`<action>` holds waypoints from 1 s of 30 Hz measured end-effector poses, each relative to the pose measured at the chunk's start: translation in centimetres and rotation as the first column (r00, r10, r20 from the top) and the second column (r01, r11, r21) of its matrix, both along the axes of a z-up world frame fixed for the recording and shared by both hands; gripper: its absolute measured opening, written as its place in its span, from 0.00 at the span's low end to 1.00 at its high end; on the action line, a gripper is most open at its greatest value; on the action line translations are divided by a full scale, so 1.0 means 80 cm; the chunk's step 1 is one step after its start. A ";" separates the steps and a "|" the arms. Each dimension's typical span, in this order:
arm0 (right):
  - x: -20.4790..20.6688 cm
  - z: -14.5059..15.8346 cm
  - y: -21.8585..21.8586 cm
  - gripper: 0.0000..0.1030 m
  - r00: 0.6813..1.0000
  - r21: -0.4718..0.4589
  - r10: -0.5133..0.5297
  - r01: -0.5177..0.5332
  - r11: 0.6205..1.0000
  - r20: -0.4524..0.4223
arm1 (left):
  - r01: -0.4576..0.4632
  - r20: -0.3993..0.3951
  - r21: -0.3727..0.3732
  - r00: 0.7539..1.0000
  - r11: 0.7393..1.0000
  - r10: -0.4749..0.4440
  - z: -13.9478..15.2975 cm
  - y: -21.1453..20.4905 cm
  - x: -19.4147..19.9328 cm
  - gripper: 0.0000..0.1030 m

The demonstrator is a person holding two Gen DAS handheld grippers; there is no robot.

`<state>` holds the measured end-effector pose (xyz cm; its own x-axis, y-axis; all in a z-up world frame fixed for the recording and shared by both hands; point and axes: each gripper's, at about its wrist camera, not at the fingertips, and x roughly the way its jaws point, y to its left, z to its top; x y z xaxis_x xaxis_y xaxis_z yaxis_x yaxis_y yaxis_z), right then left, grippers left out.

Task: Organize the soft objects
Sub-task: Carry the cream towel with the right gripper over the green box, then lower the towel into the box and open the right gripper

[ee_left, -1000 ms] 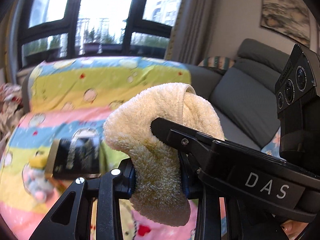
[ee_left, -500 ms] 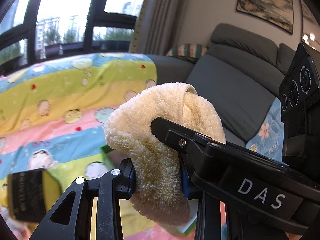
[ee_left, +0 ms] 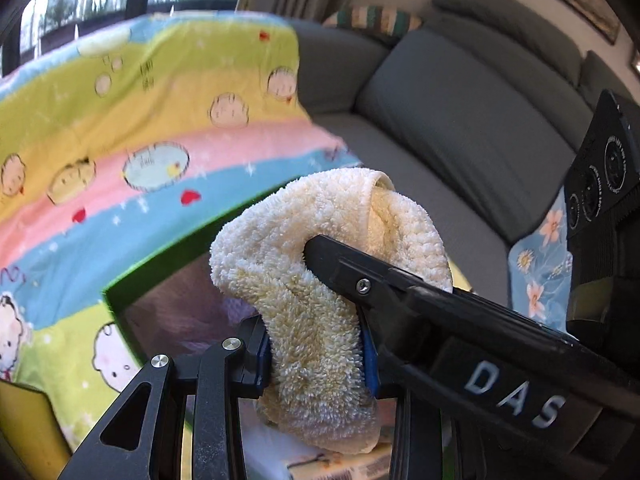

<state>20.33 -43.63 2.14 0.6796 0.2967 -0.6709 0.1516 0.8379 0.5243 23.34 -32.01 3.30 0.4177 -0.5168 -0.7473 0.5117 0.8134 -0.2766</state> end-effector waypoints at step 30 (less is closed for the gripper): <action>-0.021 -0.008 0.003 0.78 0.998 0.057 -0.005 0.008 0.998 -0.055 | -0.087 -0.084 0.078 0.992 0.993 0.093 -0.001 0.031 -0.021 0.78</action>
<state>18.64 -43.41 1.48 0.6442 0.3318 -0.6892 0.1866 0.8056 0.5623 21.62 -29.55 3.20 0.3913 -0.4221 -0.8177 0.4119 0.8749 -0.2546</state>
